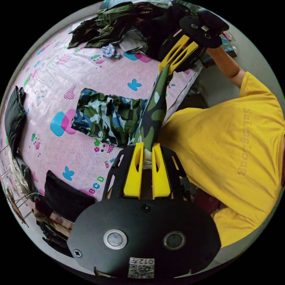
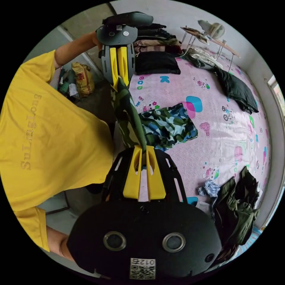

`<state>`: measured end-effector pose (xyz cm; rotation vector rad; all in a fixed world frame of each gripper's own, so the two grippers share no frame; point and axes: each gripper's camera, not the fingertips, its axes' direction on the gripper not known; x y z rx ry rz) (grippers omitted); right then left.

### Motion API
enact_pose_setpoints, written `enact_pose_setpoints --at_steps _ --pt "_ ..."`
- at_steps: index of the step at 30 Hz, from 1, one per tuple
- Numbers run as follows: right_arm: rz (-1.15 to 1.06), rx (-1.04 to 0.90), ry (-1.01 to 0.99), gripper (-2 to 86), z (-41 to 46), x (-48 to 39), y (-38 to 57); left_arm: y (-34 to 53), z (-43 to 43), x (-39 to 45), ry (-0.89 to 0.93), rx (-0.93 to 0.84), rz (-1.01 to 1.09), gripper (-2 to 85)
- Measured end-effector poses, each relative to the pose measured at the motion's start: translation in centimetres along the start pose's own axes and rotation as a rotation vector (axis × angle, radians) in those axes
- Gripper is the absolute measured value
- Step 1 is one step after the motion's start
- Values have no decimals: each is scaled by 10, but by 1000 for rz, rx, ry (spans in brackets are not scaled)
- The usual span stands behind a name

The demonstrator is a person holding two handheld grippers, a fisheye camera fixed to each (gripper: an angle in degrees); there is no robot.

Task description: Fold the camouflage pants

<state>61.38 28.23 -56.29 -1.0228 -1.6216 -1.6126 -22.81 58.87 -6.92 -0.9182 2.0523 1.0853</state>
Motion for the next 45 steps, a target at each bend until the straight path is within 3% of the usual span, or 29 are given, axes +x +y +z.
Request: enact_pose_setpoints --at_steps 6,12,19,23,27,30,39,45 --pt "89 -106 -151 18 13 159 -57 -34 -77 -200 295 -4 -54 35" --pt "205 -219 -324 23 62 300 -93 -67 -99 -381 550 -11 -168 38" --pt "314 -254 -343 62 96 376 -102 -74 -98 -477 656 -22 -297 39" --pt "425 -210 -328 93 80 401 -82 -30 -143 -491 635 127 -398 40" --pt "595 54 -279 89 23 401 -31 62 -230 -460 383 388 -610 42" --pt "700 269 -323 88 -11 362 28 114 -254 -383 323 494 -648 53" --pt "866 351 -244 77 20 167 143 156 -142 -117 311 483 -694 84" --pt "770 334 -101 68 30 138 148 146 -142 -51 126 498 -615 97"
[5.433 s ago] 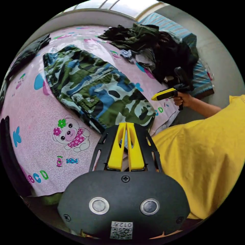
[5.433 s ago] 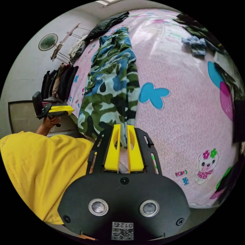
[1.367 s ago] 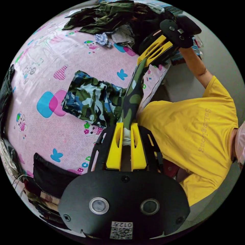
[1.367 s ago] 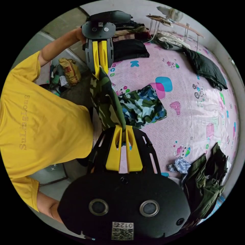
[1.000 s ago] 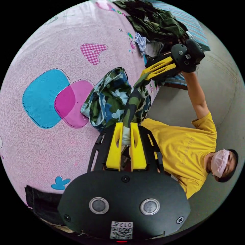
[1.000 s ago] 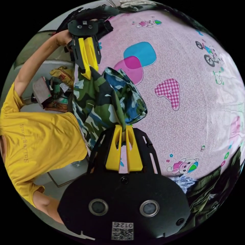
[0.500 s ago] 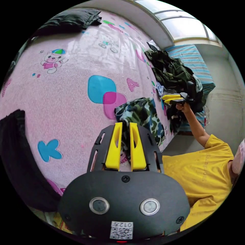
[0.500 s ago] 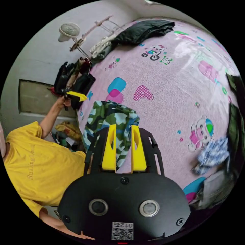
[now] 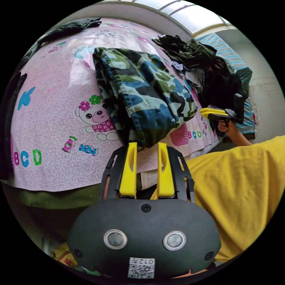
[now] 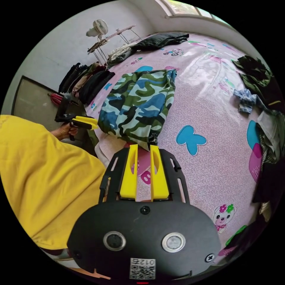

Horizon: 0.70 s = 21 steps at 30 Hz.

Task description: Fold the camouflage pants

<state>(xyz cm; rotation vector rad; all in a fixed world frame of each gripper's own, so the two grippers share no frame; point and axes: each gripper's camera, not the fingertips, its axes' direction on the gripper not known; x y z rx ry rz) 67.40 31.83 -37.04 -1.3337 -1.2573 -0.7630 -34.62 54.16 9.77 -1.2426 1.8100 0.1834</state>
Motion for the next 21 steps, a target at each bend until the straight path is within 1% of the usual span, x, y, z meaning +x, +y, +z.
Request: enact_pose_setpoints --at_steps 3,6,8,14,18,21 --pt "-19 14 21 63 2 5 3 8 -1 14 -77 -1 12 99" --pt "-46 40 29 52 -4 6 4 22 -6 31 -112 5 21 99" --pt "-69 -2 63 45 2 9 3 32 -8 42 -130 4 31 100" --pt "-78 -29 25 29 4 22 0 53 -8 64 -106 18 8 96" --pt "-83 -42 24 27 0 31 0 59 -22 88 -105 75 24 89" --pt "-71 -56 -14 28 -4 41 -1 64 -22 101 -115 58 36 81"
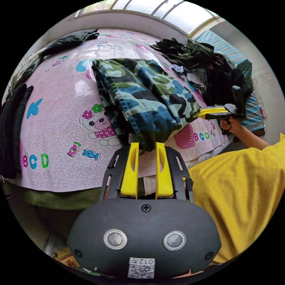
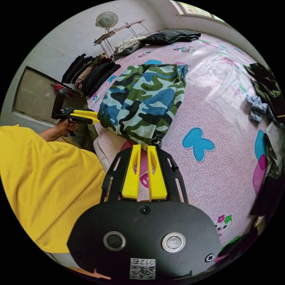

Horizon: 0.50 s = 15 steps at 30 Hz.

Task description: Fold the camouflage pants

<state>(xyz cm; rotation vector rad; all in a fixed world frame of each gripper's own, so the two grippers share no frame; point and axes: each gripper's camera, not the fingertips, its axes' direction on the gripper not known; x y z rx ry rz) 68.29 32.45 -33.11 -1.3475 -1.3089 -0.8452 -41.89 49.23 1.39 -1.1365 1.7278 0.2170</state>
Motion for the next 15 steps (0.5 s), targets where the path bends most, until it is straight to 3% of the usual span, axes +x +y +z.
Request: enact_pose_setpoints --at_steps 8,11,15 --pt "-27 -109 52 12 7 7 -15 -4 16 34 -100 -95 12 38" --pt "-101 -160 58 3 -7 6 -24 -9 1 33 -35 -123 32 18" --pt "-210 -164 65 -1 -46 6 -38 -3 -61 6 50 -30 21 4"
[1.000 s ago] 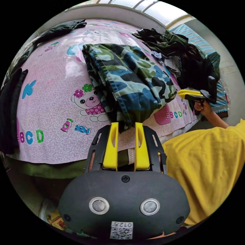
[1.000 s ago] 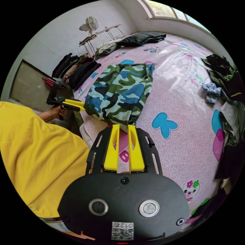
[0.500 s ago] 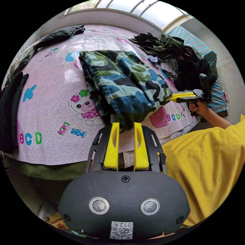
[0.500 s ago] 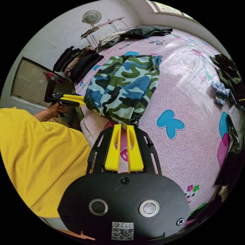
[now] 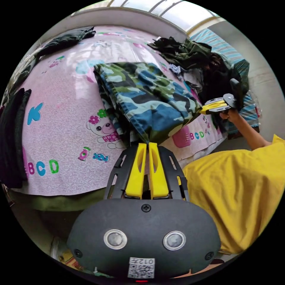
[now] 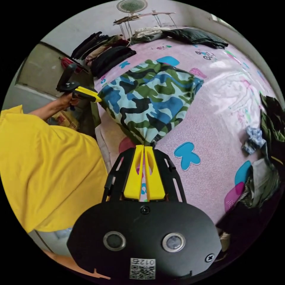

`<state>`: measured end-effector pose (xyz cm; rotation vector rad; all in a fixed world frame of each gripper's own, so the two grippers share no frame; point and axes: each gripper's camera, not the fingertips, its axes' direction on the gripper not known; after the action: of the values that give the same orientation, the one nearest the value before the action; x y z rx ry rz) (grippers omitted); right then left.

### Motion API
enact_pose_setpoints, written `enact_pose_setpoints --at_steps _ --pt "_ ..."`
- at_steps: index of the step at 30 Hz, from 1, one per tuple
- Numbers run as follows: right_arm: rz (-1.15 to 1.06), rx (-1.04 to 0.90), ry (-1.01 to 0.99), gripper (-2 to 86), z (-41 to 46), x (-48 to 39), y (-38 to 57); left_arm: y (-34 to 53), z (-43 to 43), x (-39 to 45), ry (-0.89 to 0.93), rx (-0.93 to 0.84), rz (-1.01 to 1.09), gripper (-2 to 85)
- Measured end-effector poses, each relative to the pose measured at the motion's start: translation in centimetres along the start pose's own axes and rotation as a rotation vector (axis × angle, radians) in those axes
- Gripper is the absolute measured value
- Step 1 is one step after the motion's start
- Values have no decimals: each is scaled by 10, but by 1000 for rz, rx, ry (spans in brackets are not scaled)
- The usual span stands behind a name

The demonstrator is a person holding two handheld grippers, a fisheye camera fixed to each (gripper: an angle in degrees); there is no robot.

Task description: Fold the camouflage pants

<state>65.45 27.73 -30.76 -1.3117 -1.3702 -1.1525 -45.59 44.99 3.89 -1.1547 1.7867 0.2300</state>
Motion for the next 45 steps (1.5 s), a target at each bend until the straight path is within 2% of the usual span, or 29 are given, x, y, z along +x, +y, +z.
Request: enact_pose_setpoints --at_steps 1,3,5,9,13,16,17,19,21,23,25,26,29,31,34,36,40,42,43,45 --pt "-4 9 -66 -1 -5 8 0 2 -3 -5 9 2 -2 3" --pt "20 -16 -106 -1 3 19 -1 12 6 -31 159 4 -65 1" --pt "27 -100 -103 0 25 20 -2 15 22 -33 179 -30 -99 1" --pt "156 -134 -181 4 43 31 7 28 45 -38 254 -59 -182 5" --pt "272 -86 -159 7 21 42 27 54 4 -42 214 60 -246 6" --pt "287 114 -96 4 -19 31 29 56 -49 -20 45 188 -233 6" --pt "252 197 -97 4 -30 20 20 41 -60 0 -18 203 -172 5" --pt "190 244 -110 3 -29 4 -2 6 -56 32 -63 167 -67 5" --pt "123 183 -111 1 -9 -11 -28 -44 -18 68 -87 35 75 4" --pt "56 61 -21 0 27 -24 -52 -66 18 79 -133 -78 116 3" --pt "73 -43 124 0 54 -20 -58 -73 47 69 -152 -159 91 2" --pt "91 -48 141 0 64 -13 -56 -71 57 53 -95 -154 38 1" --pt "220 6 38 -1 61 3 -50 -61 61 16 78 -111 -118 1" --pt "264 39 72 -1 47 2 -48 -60 46 17 65 -72 -124 1" --pt "230 169 86 -1 17 -10 -53 -72 1 43 -96 34 -63 3" --pt "195 209 54 -1 13 -14 -71 -110 -12 61 -136 70 25 3" --pt "87 136 105 -1 42 -23 -125 -183 5 58 -154 51 83 2" --pt "118 32 205 -1 64 -14 -139 -215 22 22 -165 -4 -16 2" --pt "118 -7 191 -1 77 -7 -142 -220 27 10 -162 -25 -52 2" --pt "167 9 130 -1 83 2 -142 -226 40 -34 -20 -55 -133 1"
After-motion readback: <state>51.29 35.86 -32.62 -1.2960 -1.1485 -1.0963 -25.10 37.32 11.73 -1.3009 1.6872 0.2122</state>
